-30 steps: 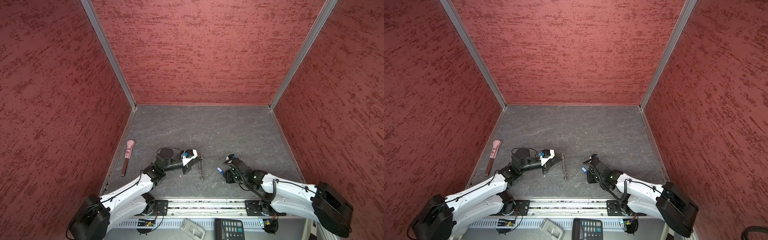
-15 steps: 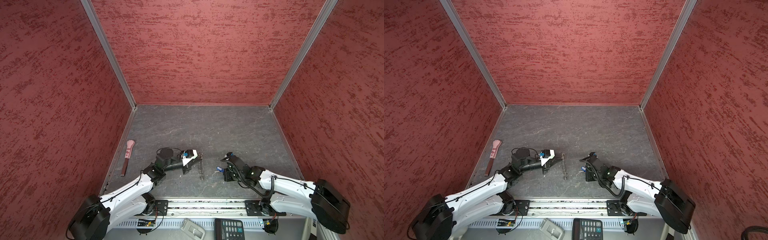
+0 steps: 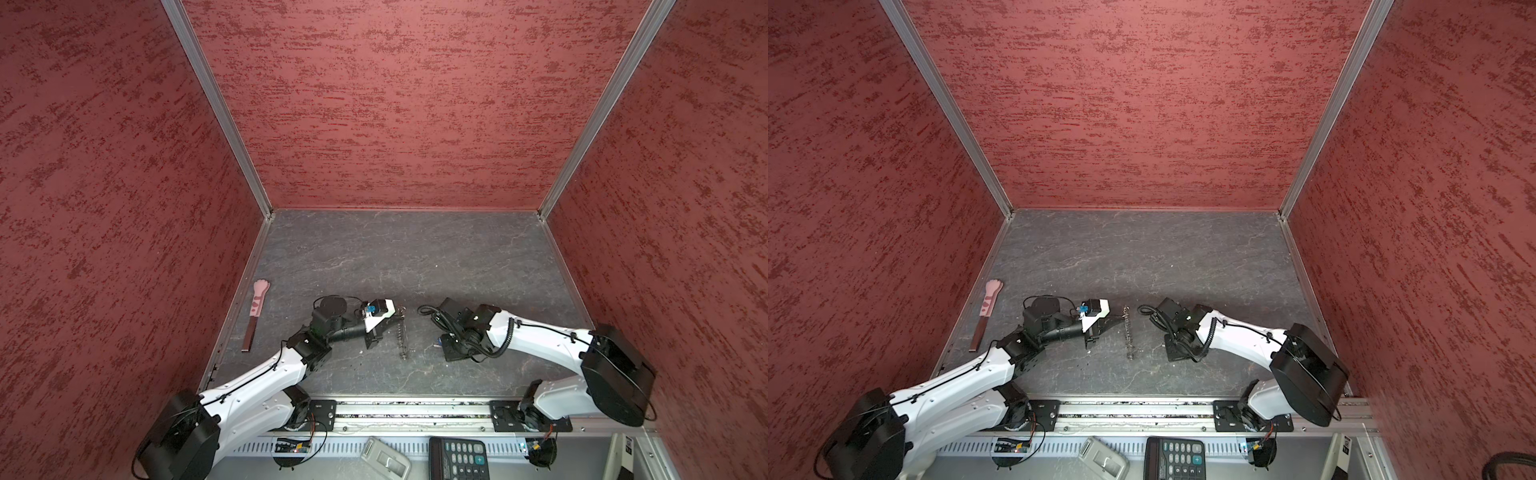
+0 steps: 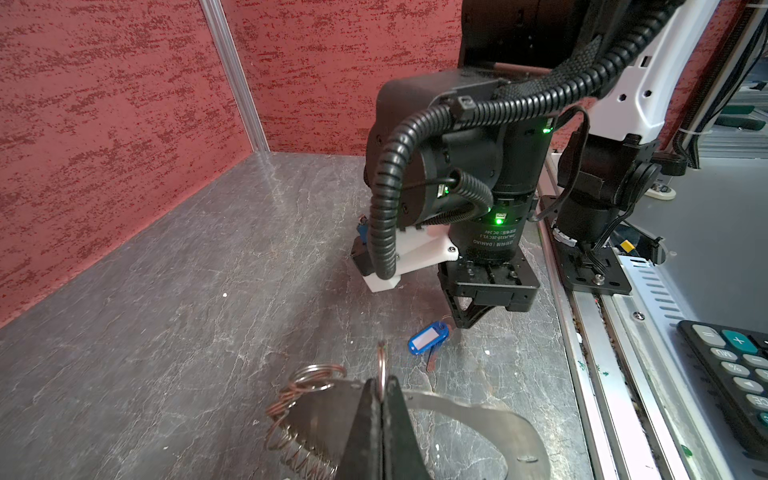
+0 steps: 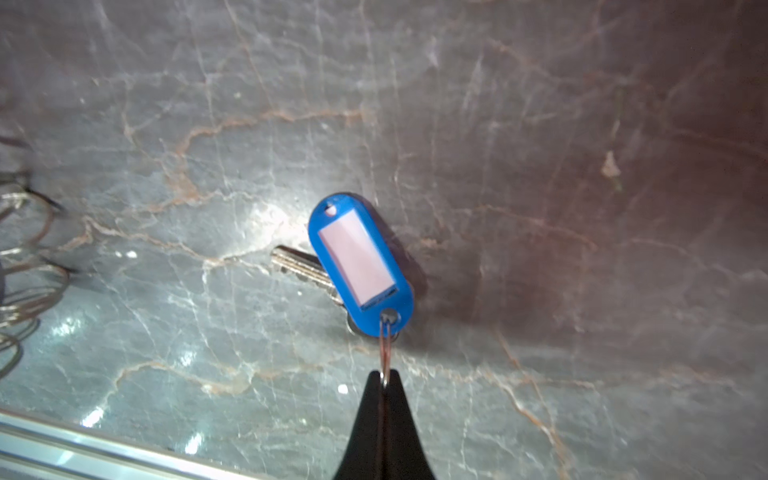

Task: Attach keys to a key ring
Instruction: Move the key to the bottom-center of the table.

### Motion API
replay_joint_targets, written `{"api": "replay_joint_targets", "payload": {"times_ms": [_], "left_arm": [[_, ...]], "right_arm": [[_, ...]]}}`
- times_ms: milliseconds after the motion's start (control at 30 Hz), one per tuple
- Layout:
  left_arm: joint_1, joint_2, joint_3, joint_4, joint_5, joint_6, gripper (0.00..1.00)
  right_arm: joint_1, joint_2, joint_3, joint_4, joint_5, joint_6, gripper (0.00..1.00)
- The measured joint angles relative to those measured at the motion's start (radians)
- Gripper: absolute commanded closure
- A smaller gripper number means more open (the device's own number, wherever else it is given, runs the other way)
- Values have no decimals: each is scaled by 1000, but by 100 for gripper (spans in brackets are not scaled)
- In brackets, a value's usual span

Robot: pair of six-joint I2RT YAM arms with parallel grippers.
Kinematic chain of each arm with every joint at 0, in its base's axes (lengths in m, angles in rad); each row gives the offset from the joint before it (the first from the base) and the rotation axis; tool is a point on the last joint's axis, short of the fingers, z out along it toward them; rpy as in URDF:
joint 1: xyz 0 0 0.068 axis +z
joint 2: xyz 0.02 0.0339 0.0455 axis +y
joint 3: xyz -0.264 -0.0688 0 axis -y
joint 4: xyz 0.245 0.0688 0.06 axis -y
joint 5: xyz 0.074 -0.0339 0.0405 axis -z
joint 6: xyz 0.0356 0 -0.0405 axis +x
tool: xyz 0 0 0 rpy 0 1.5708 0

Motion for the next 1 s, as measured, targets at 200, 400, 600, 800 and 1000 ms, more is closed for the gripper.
{"api": "replay_joint_targets", "payload": {"times_ms": [200,400,600,800,1000], "left_arm": [[0,-2,0,-1,-2,0,100],[-1,-2,0,-1,-2,0,100],[-1,-2,0,-3,-2,0,100],[-1,-2,0,-4,-2,1,100],[-1,-2,0,-4,-2,2,100]], "right_arm": [[0,39,29,-48,-30,-26,100],[0,98,47,-74,-51,-47,100],[0,118,67,-92,-51,-64,100],[0,119,69,-94,-50,-74,84],[0,101,69,-101,-45,-78,75]]}}
